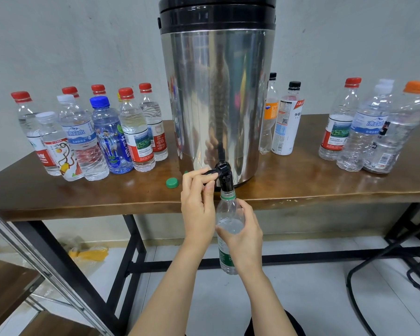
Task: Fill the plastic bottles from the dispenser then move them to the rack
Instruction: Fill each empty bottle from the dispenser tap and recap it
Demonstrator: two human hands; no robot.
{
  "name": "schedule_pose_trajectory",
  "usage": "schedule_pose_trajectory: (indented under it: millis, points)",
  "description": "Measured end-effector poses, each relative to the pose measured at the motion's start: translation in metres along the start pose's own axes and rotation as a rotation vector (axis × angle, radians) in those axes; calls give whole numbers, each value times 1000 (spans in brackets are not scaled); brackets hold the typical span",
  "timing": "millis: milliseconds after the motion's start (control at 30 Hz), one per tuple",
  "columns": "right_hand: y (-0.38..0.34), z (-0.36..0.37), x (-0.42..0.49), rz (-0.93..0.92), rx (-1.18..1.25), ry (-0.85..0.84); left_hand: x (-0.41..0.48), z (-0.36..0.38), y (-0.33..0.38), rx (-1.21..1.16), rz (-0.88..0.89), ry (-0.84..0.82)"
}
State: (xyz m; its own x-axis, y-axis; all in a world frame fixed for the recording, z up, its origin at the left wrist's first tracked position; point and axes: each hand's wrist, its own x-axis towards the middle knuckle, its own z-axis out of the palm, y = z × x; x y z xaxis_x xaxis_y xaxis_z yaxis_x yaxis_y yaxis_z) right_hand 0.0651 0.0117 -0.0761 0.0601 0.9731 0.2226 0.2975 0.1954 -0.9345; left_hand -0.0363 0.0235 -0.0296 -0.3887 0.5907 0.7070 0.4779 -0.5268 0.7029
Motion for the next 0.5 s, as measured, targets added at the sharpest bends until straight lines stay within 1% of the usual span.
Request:
schedule_pose_trajectory:
  millis: [500]
  points:
    - [2, 1, 0, -9, -13, 6, 0, 0, 1, 9, -2, 1]
